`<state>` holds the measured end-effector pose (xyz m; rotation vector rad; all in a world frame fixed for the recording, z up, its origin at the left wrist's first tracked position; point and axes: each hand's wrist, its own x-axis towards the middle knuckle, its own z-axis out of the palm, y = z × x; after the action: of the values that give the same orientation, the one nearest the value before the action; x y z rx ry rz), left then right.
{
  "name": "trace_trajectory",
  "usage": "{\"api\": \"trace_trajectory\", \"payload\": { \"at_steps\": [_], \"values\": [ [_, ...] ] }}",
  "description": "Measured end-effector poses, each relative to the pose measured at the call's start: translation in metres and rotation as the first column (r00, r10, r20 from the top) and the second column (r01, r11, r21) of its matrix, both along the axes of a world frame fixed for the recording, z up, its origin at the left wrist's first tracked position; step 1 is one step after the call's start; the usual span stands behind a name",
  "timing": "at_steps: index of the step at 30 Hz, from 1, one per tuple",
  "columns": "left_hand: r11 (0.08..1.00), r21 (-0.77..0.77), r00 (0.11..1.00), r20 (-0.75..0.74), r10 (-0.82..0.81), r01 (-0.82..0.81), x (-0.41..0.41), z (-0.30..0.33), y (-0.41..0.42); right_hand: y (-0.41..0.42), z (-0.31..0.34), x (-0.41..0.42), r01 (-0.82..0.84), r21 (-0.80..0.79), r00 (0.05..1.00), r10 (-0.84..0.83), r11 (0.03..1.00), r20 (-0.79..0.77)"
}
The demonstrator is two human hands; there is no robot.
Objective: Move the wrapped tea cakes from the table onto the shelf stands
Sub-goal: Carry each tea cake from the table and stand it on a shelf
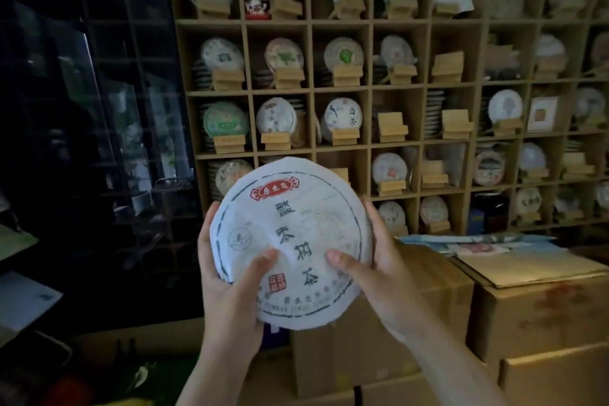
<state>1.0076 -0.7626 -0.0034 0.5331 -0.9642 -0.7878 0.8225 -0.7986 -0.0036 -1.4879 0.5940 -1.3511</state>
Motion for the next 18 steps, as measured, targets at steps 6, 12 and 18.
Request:
{"api": "trace_trajectory", "payload": {
  "at_steps": [6, 12, 18],
  "values": [
    [0.991, 0.004, 0.990, 0.050, -0.134, 0.134, -0.022, 0.016, -0.111, -0.111, 0.008, -0.033, -0.035, 0.010, 0.993, 0.034, 0.999, 0.114],
    [0.964, 0.077, 0.962, 0.081, -0.260, 0.254, -0.028, 0.014, -0.196, -0.193, 0.000, -0.049, -0.075, 0.096, 0.980, 0.056, 0.993, 0.191],
    [0.944, 0.110, 0.936, 0.134, -0.325, 0.311, -0.011, 0.007, -0.269, -0.261, -0.014, -0.037, -0.099, 0.174, 0.966, 0.052, 0.980, 0.255]
  ]
}}
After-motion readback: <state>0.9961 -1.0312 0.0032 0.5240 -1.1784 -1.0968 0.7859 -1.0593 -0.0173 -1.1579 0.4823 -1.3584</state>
